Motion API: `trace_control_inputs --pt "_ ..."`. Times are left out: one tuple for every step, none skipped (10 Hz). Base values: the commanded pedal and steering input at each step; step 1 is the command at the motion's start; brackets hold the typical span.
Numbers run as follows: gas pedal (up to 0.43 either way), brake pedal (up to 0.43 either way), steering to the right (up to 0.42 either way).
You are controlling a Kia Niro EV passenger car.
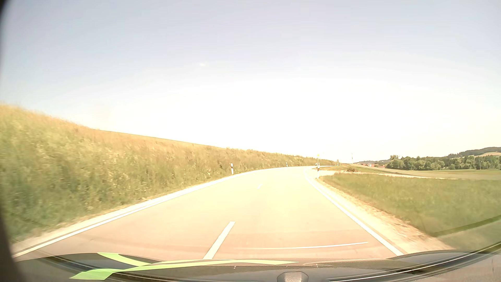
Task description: Follow the waypoints while adhering to traffic rules and regulations
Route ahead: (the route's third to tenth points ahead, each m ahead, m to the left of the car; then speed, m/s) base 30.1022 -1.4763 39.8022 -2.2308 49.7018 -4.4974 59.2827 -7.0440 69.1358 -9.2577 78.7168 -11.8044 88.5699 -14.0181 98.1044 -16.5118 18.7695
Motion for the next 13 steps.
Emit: trace_control_inputs --pt "0.287 0.000 0.014" --pt "0.287 0.000 0.016" --pt "0.287 0.000 0.018" --pt "0.287 0.000 0.019" --pt "0.287 0.000 0.019" --pt "0.287 0.000 0.019" --pt "0.287 0.000 0.019" --pt "0.287 0.000 0.019" --pt "0.287 0.000 0.020" --pt "0.287 0.000 0.022" --pt "0.287 0.000 0.023" --pt "0.287 0.000 0.024" --pt "0.287 0.000 0.024"
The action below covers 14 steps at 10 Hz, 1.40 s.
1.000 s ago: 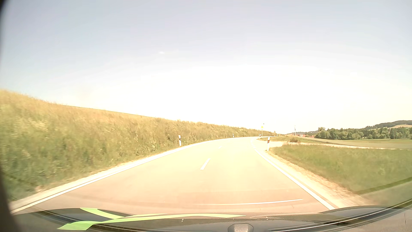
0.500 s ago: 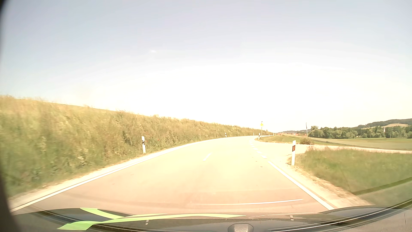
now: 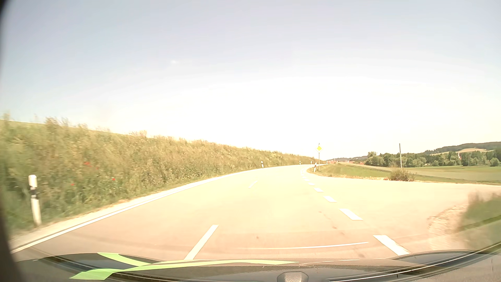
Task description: Follow the waypoints while adhering to traffic rules and regulations
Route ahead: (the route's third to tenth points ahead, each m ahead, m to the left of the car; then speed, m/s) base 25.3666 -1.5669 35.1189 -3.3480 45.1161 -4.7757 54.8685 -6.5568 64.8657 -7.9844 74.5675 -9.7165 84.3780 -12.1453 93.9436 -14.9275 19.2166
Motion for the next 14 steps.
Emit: trace_control_inputs --pt "0.287 0.000 0.024" --pt "0.287 0.000 0.024" --pt "0.287 0.000 0.023" --pt "0.287 0.000 0.021" --pt "0.287 0.000 0.018" --pt "0.287 0.000 0.016" --pt "0.287 0.000 0.016" --pt "0.287 0.000 0.016" --pt "0.287 0.000 0.016" --pt "0.287 0.000 0.016" --pt "0.287 0.000 0.016" --pt "0.287 0.000 0.016" --pt "0.287 0.000 0.016" --pt "0.287 0.000 0.017"
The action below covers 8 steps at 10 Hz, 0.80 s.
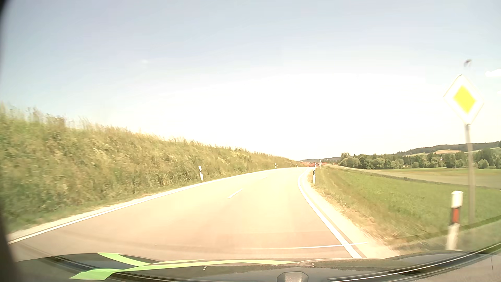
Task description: Follow the waypoints while adhering to traffic rules and regulations
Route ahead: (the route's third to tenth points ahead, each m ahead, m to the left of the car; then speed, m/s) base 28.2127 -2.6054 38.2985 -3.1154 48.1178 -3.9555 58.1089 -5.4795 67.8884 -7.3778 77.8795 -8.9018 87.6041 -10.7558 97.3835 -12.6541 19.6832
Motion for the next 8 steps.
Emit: trace_control_inputs --pt "0.287 0.000 0.018" --pt "0.287 0.000 0.020" --pt "0.280 0.000 0.023" --pt "0.280 0.000 0.022" --pt "0.280 0.000 0.022" --pt "0.280 0.000 0.022" --pt "0.280 0.000 0.022" --pt "0.280 0.000 0.022"
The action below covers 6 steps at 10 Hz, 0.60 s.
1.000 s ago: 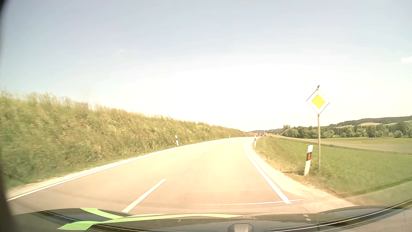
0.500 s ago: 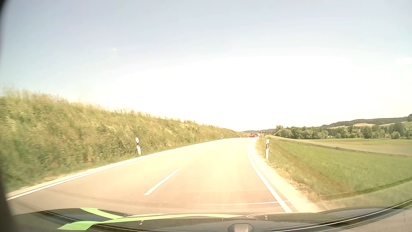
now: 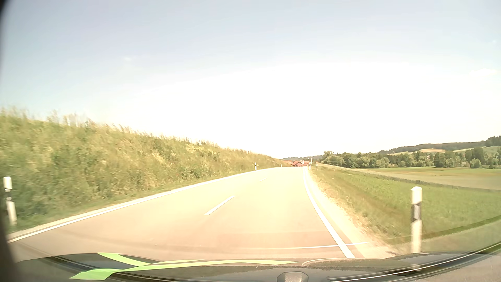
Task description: Follow the waypoints while adhering to traffic rules and regulations
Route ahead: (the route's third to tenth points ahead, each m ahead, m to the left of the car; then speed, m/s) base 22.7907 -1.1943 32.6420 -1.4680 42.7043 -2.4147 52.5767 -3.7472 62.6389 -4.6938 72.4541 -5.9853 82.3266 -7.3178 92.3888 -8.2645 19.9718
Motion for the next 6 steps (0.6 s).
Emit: trace_control_inputs --pt "0.280 0.000 0.022" --pt "0.287 0.000 0.023" --pt "0.287 0.000 0.022" --pt "0.287 0.000 0.022" --pt "0.299 0.000 0.020" --pt "0.311 0.000 0.017"
